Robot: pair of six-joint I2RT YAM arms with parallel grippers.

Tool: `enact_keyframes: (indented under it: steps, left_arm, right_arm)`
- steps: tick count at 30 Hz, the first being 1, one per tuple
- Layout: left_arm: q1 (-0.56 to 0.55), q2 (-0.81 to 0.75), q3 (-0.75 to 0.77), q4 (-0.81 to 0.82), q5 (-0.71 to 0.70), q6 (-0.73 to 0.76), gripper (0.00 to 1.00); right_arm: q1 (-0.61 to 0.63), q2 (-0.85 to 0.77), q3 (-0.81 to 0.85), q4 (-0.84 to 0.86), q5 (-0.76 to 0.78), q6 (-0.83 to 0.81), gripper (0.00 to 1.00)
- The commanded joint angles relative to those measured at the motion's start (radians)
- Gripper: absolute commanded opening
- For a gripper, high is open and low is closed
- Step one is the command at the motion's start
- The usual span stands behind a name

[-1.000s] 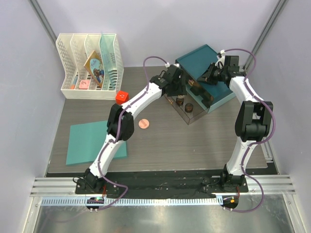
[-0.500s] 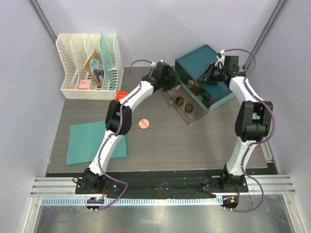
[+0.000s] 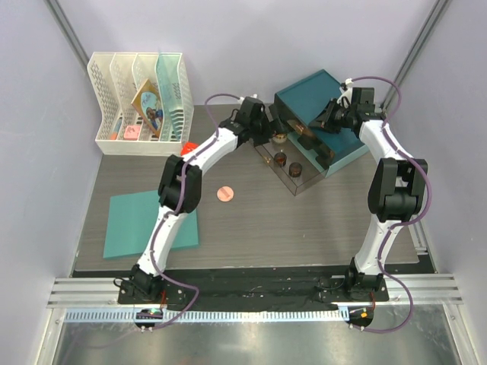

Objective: Organize the makeup

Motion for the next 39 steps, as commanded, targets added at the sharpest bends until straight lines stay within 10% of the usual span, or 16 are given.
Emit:
enact_keyframes:
  steps: [1, 18, 39]
  left_arm:
    - [0.016, -0.202, -0.076, -0.013, 0.04, 0.106, 0.88]
    - [0.032, -0.57, -0.65, -0.383, -0.138, 0.372, 0.59]
    - [0.032, -0.426, -0.767, -0.381, -0.242, 0.384, 0.65]
  right_arm:
    - [0.008, 0.163, -0.149, -0.424, 0.202, -0.087, 0.14]
    - [0.008, 0.169, -0.144, -0.421, 0.191, -0.082, 0.14]
    - [0.008, 0.165, -0.155, -0.416, 0.188, -0.079, 0.14]
